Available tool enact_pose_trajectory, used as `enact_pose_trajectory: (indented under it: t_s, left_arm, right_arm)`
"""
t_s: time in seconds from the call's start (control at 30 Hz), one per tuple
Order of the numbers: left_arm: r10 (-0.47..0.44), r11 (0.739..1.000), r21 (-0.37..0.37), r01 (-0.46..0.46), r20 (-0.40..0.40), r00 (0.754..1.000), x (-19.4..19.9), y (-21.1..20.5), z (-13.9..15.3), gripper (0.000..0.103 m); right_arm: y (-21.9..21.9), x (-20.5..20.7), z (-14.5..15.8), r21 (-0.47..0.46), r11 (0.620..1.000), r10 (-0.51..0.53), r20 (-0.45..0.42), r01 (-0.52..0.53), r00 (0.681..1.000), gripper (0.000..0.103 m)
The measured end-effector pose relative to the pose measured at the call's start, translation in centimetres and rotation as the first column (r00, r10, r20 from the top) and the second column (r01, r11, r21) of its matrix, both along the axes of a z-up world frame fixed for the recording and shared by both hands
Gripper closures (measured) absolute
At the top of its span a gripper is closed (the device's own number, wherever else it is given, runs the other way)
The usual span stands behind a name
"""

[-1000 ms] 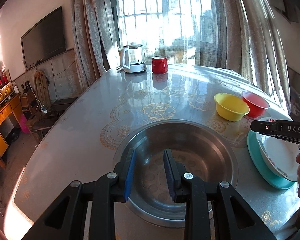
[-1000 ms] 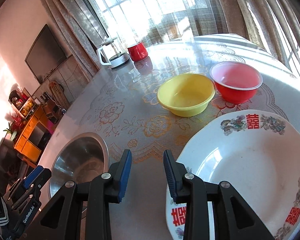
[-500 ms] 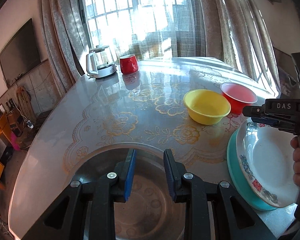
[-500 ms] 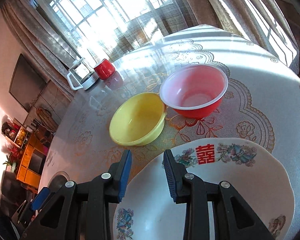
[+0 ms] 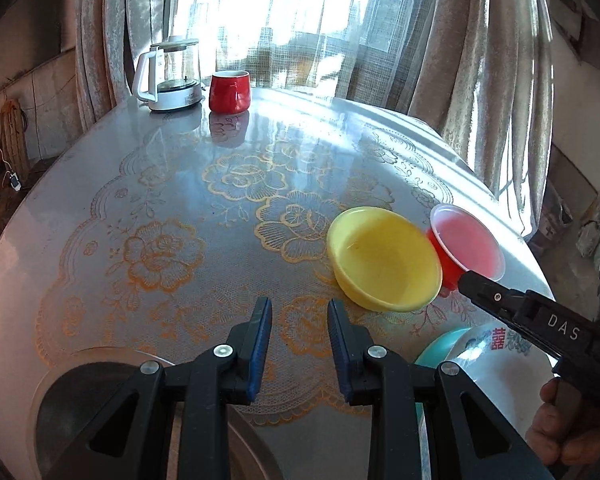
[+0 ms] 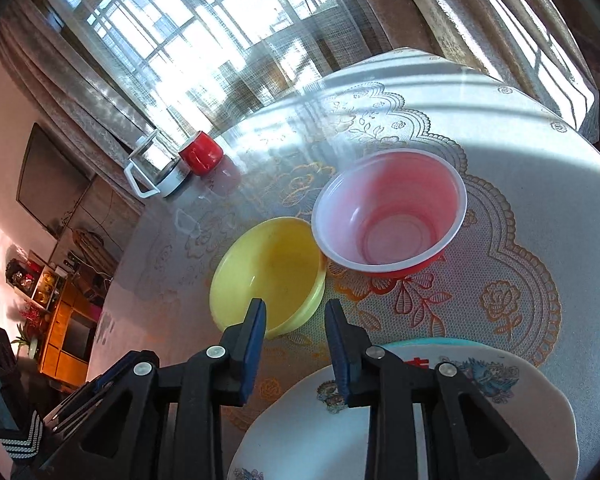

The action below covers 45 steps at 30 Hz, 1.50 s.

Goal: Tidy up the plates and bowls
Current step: 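Move both tools to the yellow bowl and grasp its rim, then lift the yellow bowl with both tools and lower it into the steel basin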

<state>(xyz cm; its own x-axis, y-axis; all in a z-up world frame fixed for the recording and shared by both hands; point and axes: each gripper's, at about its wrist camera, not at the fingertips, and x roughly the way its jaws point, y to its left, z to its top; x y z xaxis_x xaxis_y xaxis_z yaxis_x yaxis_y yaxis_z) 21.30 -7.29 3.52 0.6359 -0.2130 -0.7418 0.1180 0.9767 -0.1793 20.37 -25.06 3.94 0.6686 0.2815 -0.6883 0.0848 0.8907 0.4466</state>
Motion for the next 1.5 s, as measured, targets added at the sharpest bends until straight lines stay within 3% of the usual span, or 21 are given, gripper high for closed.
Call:
enact_pose_trajectory:
  t_s: [0.43,0.67,0.77,0.93,1.23,1.5]
  left_arm:
    - [-0.006,0.986,-0.168,-0.018,-0.138,0.99,5.9,-0.6,-2.6,0.074]
    - [-0.013,0.985,-0.172,-0.021,-0.195,0.981,7.5,-1.6,-4.1,0.081]
    - [-0.039,0.987,-0.161,0.009,-0.184,0.982,7.3,-2.1,-3.9,0.09]
    - [-0.06,0.988,-0.15,0.041,-0.126,0.99,6.1,-1.7,-2.9,0.091]
    - [-0.061,0.988,-0.144,0.052,-0.059,0.996,2.8,-0.3,-1.0,0.09]
    - [-0.053,0.99,-0.127,0.057,0.037,0.998,-1.5,1.8,1.7,0.09]
  right_arm:
    - [0.6,2.4,-1.8,-0.059,0.998,-0.007,-0.084,0.002,0.996,0.076]
    - [1.6,3.0,-1.8,-0.136,0.991,-0.026,-0.129,0.009,0.991,0.077]
    - [1.7,3.7,-2.1,-0.136,0.991,-0.036,-0.15,0.015,0.988,0.082]
    - [2.2,3.8,-2.4,-0.169,0.986,-0.028,-0.144,0.003,0.989,0.086]
    - [2.8,2.0,-1.7,-0.117,0.993,0.006,-0.115,-0.02,0.993,0.086]
    - [4.4,-1.0,0.3,-0.075,0.996,0.055,-0.036,-0.058,0.998,0.086]
